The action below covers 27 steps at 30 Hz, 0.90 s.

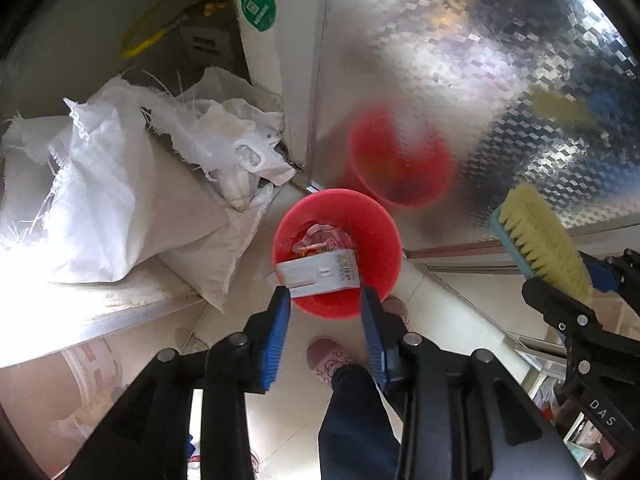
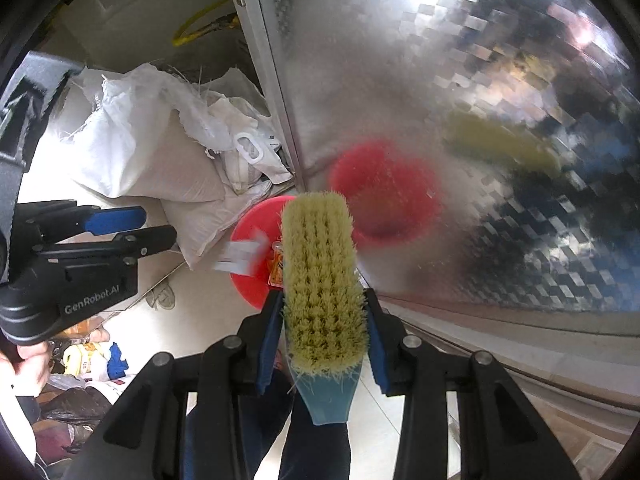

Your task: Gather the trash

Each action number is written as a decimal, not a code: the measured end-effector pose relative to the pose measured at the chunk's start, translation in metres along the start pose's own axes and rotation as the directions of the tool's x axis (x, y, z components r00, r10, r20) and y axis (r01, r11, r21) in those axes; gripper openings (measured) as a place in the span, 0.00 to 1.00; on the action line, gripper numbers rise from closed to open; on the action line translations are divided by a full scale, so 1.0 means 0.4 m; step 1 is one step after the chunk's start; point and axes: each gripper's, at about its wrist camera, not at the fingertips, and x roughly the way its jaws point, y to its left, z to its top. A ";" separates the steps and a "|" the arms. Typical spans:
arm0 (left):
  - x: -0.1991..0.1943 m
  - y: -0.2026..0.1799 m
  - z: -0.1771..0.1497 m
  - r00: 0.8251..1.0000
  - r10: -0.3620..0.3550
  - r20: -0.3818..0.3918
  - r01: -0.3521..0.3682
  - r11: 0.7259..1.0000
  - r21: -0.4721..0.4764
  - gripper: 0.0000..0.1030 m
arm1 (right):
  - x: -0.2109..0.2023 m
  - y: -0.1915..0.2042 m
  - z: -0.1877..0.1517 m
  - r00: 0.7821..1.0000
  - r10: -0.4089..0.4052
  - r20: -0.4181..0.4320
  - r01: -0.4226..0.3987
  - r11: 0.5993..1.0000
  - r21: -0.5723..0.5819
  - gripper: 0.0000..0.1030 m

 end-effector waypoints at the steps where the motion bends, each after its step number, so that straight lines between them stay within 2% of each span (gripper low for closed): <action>1: 0.000 0.003 0.000 1.000 0.005 0.001 -0.005 1.000 0.004 0.33 | 0.000 0.003 0.001 1.000 0.000 -0.001 0.000 1.000 -0.005 0.35; 11: -0.005 0.076 -0.024 0.999 0.035 0.023 -0.033 0.997 -0.075 0.33 | 0.003 0.051 0.024 1.000 0.020 -0.008 -0.021 0.995 -0.100 0.35; 12: -0.007 0.083 -0.029 0.999 0.037 0.025 -0.035 0.996 -0.081 0.35 | 0.007 0.059 0.026 1.000 0.024 -0.012 -0.025 0.993 -0.112 0.35; 13: -0.007 0.088 -0.033 0.999 0.044 0.023 -0.042 0.995 -0.086 0.42 | 0.011 0.066 0.029 0.999 0.027 -0.016 -0.029 0.992 -0.123 0.35; 17: -0.010 0.110 -0.050 0.997 0.069 0.024 -0.066 0.990 -0.121 0.50 | 0.028 0.094 0.040 0.999 0.038 -0.023 -0.041 0.987 -0.158 0.35; 18: -0.009 0.117 -0.052 0.998 0.067 0.021 -0.063 0.989 -0.131 0.56 | 0.034 0.101 0.042 0.999 0.039 -0.027 -0.043 0.985 -0.167 0.35; 27: 0.007 0.153 -0.069 0.996 0.088 0.015 -0.084 0.982 -0.170 0.59 | 0.065 0.143 0.063 0.997 0.046 -0.060 -0.058 0.973 -0.223 0.35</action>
